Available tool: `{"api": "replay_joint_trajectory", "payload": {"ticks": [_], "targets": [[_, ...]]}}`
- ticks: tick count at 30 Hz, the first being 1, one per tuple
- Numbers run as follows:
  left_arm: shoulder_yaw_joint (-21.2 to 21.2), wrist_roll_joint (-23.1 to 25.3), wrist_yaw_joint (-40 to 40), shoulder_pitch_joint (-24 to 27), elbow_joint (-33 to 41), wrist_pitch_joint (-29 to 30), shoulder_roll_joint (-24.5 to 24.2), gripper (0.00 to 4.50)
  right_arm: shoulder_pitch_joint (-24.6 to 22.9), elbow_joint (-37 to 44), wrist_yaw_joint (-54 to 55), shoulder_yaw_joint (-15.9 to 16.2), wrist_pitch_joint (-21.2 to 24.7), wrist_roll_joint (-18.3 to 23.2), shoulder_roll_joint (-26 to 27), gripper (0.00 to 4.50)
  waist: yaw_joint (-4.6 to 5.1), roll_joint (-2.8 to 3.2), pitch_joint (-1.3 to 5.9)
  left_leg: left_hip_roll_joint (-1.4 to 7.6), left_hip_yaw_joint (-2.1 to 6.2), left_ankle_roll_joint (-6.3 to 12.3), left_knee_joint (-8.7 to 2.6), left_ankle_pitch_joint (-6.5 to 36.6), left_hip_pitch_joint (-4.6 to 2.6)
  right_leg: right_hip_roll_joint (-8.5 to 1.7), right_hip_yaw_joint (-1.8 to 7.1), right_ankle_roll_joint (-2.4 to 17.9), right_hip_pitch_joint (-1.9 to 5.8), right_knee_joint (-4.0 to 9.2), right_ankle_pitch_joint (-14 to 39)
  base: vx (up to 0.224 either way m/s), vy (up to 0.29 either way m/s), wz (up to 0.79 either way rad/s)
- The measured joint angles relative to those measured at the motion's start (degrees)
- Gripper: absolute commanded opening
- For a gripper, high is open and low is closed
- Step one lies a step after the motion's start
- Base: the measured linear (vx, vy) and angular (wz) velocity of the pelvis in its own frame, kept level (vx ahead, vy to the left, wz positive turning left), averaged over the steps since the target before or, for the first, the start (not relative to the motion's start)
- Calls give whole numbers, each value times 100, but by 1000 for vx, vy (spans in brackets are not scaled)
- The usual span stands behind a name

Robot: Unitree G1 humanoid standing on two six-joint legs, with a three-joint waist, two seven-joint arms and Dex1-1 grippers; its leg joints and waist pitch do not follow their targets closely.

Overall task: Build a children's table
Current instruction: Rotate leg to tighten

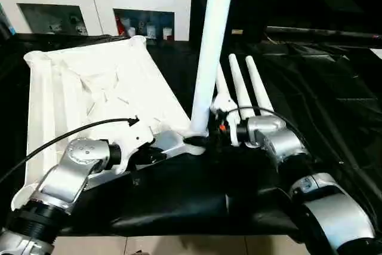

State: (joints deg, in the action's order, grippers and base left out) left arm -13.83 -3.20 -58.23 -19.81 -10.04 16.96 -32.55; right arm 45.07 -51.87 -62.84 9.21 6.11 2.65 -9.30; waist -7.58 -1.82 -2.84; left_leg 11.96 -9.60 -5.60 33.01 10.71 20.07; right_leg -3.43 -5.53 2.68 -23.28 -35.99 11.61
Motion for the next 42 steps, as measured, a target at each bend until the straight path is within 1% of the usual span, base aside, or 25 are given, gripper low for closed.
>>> {"api": "replay_joint_trajectory", "payload": {"ticks": [1, 2, 6, 7, 12, 15, 16, 18, 21, 22, 27, 30, 31, 33, 35, 36, 37, 39, 40, 42], "targets": [[2, 0, 1, 0, -3, 0, 0, 0, 0, -9, 45, -4, 6, 0, 14, 345, -2, 0, 0, 0, 0, -1, 0, 0, 0, 0, 0, 0, 0, 0, 0, 0, 0, 0], [3, 0, 0, -1, -5, -1, 0, 0, 0, -21, 74, -8, 15, 1, 21, 316, -2, 0, 0, 0, 1, -2, 0, 0, 0, 0, 0, 0, 0, -1, 0, 0, 0, 0], [3, -2, -3, -1, -21, -24, -1, 0, 0, -36, 124, -13, 78, 11, 32, 298, -27, 1, 0, 0, 1, -2, 0, 0, 0, 0, 0, 0, 0, -3, 0, 0, 0, 0], [3, -3, -4, 0, -25, -31, -1, 0, 0, -31, 123, -13, 90, 11, 32, 282, -34, 1, 0, 0, 1, -3, 0, 0, 0, 0, 0, 0, 0, -3, 0, 0, 0, 0], [3, -2, -3, -1, -41, -36, 0, 0, -6, -27, 154, -13, 113, 11, 42, 272, -35, 1, 0, 0, 1, -4, 1, 1, 0, 0, 2, 0, 1, -6, 0, 0, 0, 0], [7, 5, 85, -19, -105, -33, 31, 0, -18, -48, 372, -58, 127, 15, 116, 272, -25, 1, 1, 0, 2, -15, 1, 3, -10, 0, 4, 2, 10, -13, -1, 0, 0, 0], [21, 22, 232, -79, -187, 49, 126, 0, -16, -126, 627, -146, 142, 23, 179, 272, -23, -1, 2, 0, 2, -19, 3, -1, -17, 0, 4, 4, 15, -17, -3, 0, 0, 0], [49, 127, 661, -315, -453, 314, 476, 0, 27, -368, 1528, -468, 201, 134, 396, 272, -21, -4, 4, 0, 2, -27, 6, -10, -39, 0, 7, 7, 27, -19, -14, 0, 0, 0], [57, 289, 1475, -800, -955, 824, 1194, 0, 274, -798, 3176, -959, 258, 255, 750, 272, -29, 1, 1, -4, 0, -42, 5, -21, -98, -6, 19, -25, 51, -12, -18, 0, 0, 0], [57, 294, 1693, -933, -1115, 961, 1410, 0, 308, -896, 3608, -1077, 251, 287, 840, 272, -45, 6, 5, -7, 2, -42, 6, -22, -101, -8, 20, -28, 61, -11, -19, 0, 0, 0], [56, 349, 2221, -1374, -1729, 1063, 1984, 0, 529, -1184, 4907, -1323, 118, 310, 1144, 272, -75, 47, 20, -11, -1, -41, 0, -22, -96, -13, 24, -40, 62, -10, -15, 0, 0, 0], [52, 363, 2245, -1418, -1780, 1031, 2015, 0, 569, -1272, 5037, -1349, -13, 252, 1184, 272, -70, 52, 21, -11, -2, -40, -7, -21, -88, -13, 24, -44, 57, -10, -12, 0, 0, 0], [40, 377, 2245, -1418, -1769, 1012, 2003, 0, 570, -1284, 5023, -1378, -51, 252, 1190, 307, -70, 52, 21, -10, -1, -40, -9, -22, -84, -12, 23, -44, 51, -10, -12, 0, 0, 0], [28, 414, 2244, -1409, -1749, 985, 1956, 0, 571, -1297, 4991, -1394, -84, 252, 1190, 342, -68, 52, 21, -10, 0, -40, -10, -22, -74, -12, 21, -31, 46, -10, -20, 0, 0, 0], [18, 465, 2245, -1394, -1747, 910, 1892, 0, 571, -1321, 4829, -1393, -142, 251, 1207, 348, -47, 51, 20, -9, 0, -40, -9, -22, -55, -10, 21, -35, 45, -10, -17, 0, 0, 0], [18, 468, 2245, -1388, -1746, 885, 1845, 0, 571, -1332, 4720, -1391, -167, 252, 1215, 362, -32, 50, 20, -8, 1, -40, -9, -22, -55, -9, 21, -51, 44, -10, -8, 0, 0, 0], [18, 479, 2239, -1355, -1725, 818, 1737, 0, 570, -1339, 4501, -1386, -178, 256, 1216, 378, 29, 50, 20, -7, 2, -40, -9, -22, -55, -7, 21, -50, 40, -10, -10, 0, 0, 0], [12, 517, 2168, -1297, -1668, 712, 1620, 0, 570, -1339, 4260, -1362, -184, 254, 1205, 391, 93, 50, 20, -5, 5, -40, -11, -22, -53, -4, 21, -50, 37, -10, -10, 0, 0, 0], [-1, 531, 2075, -1220, -1574, 628, 1520, 0, 570, -1338, 4031, -1296, -189, 241, 1158, 398, 124, 51, 20, -3, 4, -40, -13, -22, -51, -1, 20, -48, 33, -10, -10, 0, 0, 0], [-18, 532, 1890, -1135, -1461, 536, 1346, 0, 565, -1310, 3537, -1089, -191, 168, 1000, 398, 153, 51, 19, -2, 6, -40, -14, -22, -39, 1, 18, -22, 24, -10, -21, 0, 0, 0]]}}
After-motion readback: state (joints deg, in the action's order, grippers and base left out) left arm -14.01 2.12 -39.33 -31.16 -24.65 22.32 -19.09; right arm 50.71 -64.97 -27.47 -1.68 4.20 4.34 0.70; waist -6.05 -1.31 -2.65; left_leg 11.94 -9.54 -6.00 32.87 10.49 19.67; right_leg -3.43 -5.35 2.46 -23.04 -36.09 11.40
